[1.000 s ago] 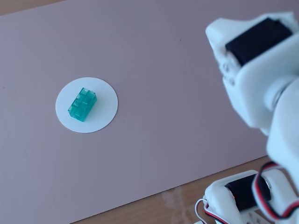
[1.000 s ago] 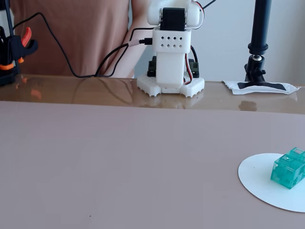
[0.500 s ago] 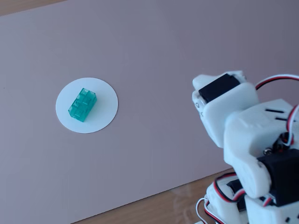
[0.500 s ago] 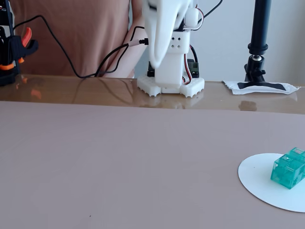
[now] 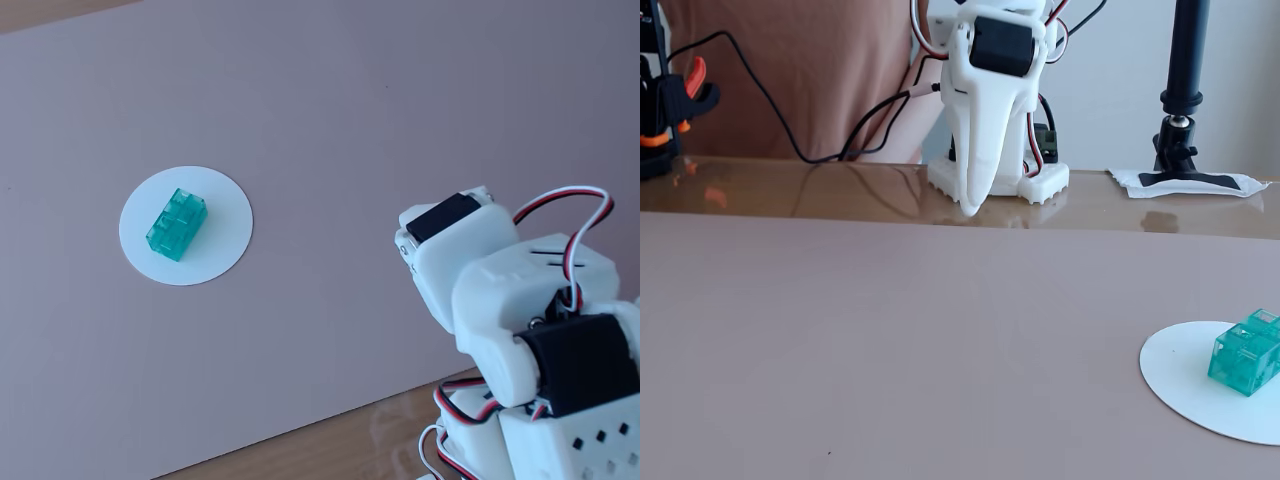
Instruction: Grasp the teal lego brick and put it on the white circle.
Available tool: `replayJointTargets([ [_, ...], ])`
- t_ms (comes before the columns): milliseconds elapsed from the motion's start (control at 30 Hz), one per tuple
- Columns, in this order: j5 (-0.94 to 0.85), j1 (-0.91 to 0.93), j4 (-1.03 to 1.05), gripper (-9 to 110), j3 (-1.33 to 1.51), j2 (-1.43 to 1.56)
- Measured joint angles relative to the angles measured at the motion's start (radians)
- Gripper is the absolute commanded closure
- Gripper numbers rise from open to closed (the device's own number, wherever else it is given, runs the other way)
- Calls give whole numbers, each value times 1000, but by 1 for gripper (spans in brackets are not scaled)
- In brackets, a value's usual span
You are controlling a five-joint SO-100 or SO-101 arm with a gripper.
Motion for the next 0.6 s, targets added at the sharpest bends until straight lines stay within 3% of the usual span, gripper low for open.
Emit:
replayJointTargets([
  [233, 0, 0, -2, 101, 0, 0],
  [367, 0, 0, -2, 95, 0, 0],
  [600, 0, 0, -2, 101, 0, 0],
])
